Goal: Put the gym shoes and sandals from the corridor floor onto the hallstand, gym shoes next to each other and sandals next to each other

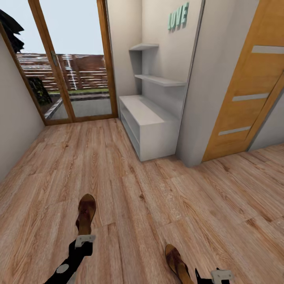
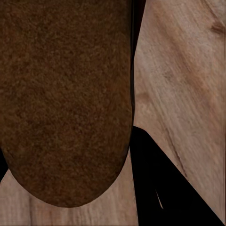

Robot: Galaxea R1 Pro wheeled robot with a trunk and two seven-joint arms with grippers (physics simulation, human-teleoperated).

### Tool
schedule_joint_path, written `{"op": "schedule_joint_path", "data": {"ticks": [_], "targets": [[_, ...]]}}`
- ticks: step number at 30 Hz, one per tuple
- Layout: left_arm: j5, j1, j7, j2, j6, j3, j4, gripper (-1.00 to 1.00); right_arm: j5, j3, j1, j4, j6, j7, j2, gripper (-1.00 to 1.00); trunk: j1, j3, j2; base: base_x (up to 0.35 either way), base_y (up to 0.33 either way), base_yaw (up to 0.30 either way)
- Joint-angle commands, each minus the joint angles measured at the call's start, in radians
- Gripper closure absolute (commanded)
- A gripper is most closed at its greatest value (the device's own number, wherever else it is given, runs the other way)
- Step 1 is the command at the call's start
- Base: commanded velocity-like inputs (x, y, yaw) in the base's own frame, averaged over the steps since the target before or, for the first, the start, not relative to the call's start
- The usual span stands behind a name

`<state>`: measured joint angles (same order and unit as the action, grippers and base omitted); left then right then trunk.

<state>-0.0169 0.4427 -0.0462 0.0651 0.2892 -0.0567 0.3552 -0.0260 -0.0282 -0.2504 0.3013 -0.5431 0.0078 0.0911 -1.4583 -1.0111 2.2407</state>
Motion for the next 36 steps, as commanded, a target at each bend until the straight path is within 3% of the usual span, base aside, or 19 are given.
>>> {"op": "schedule_joint_path", "data": {"ticks": [1,4,11,15,20,26,31,34,36], "targets": [[0.002,0.015,-0.005,-0.001,-0.017,-0.005,-0.001,1.00,-0.008,0.000,-0.001,0.004,-0.003,0.001,0.001,-1.00,0.000,-0.001,0.000,0.000,0.000,0.000],[0.001,0.080,-0.015,-0.005,-0.097,-0.004,0.000,1.00,-0.052,0.015,-0.001,0.039,0.000,0.002,0.005,-1.00,0.000,-0.001,0.000,0.000,0.000,0.000],[0.002,0.153,-0.062,-0.005,-0.175,-0.003,0.001,1.00,-0.152,0.022,-0.002,0.095,0.017,0.012,0.013,-1.00,0.000,-0.001,0.000,0.000,0.000,0.000],[0.003,0.184,-0.108,-0.002,-0.217,-0.003,0.001,1.00,-0.199,0.023,-0.005,0.147,0.068,0.075,0.028,-1.00,0.000,-0.001,0.000,0.000,0.000,0.000],[0.005,0.203,-0.154,-0.001,-0.257,-0.003,0.000,1.00,-0.217,0.020,-0.007,0.223,0.177,0.178,0.043,-1.00,0.000,-0.001,0.000,0.000,0.000,0.000],[0.005,0.209,-0.170,-0.003,-0.269,-0.002,0.000,1.00,-0.221,0.018,-0.011,0.287,0.282,0.230,0.049,-1.00,0.000,-0.001,0.000,0.000,0.000,0.000],[0.006,0.211,-0.172,-0.006,-0.270,-0.001,0.013,1.00,-0.222,0.017,-0.013,0.310,0.305,0.243,0.050,-1.00,0.000,-0.001,0.000,0.000,0.000,0.000],[0.018,0.210,-0.172,-0.007,-0.275,0.005,0.070,1.00,-0.222,0.016,-0.014,0.320,0.308,0.243,0.050,-1.00,0.000,-0.001,0.000,0.000,0.000,0.000],[0.034,0.209,-0.172,-0.002,-0.344,0.013,0.134,1.00,-0.220,0.015,-0.015,0.354,0.315,0.242,0.049,-1.00,-0.004,-0.004,0.007,0.000,0.000,0.000]]}}
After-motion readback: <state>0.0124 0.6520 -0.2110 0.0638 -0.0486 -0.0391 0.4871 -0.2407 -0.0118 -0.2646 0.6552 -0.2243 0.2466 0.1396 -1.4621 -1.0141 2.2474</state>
